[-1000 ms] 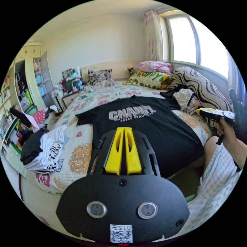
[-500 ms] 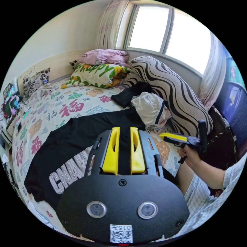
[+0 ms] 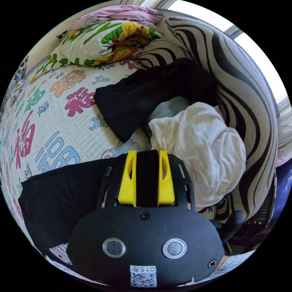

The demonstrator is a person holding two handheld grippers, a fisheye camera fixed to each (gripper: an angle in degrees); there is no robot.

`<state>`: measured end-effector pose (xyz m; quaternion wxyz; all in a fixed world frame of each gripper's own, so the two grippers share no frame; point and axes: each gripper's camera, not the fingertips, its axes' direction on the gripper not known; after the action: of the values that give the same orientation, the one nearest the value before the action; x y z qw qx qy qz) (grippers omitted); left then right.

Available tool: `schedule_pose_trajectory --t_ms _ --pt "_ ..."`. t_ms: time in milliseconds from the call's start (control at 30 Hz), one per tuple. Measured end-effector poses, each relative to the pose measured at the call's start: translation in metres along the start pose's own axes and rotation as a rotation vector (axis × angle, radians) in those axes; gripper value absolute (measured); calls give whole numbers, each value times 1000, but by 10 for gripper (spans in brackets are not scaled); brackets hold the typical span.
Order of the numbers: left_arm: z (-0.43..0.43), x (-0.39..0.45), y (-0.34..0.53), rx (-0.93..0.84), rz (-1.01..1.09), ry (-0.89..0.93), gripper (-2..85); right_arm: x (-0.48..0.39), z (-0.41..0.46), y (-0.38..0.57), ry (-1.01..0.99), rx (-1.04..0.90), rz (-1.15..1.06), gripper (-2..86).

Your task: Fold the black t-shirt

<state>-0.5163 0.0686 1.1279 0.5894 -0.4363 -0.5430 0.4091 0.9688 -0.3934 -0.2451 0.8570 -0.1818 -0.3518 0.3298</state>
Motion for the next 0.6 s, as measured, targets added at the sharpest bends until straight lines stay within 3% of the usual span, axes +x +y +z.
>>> schedule_pose_trajectory --t_ms 267,500,600 --pt "-3 -37 -8 103 46 24 4 -25 -7 -5 39 25 -119 -4" --pt "-76 -147 75 390 -85 203 -2 -96 -29 -3 65 87 -333 -8" --pt "-83 -198 110 414 -174 210 -3 -129 -22 5 93 86 -426 -8"
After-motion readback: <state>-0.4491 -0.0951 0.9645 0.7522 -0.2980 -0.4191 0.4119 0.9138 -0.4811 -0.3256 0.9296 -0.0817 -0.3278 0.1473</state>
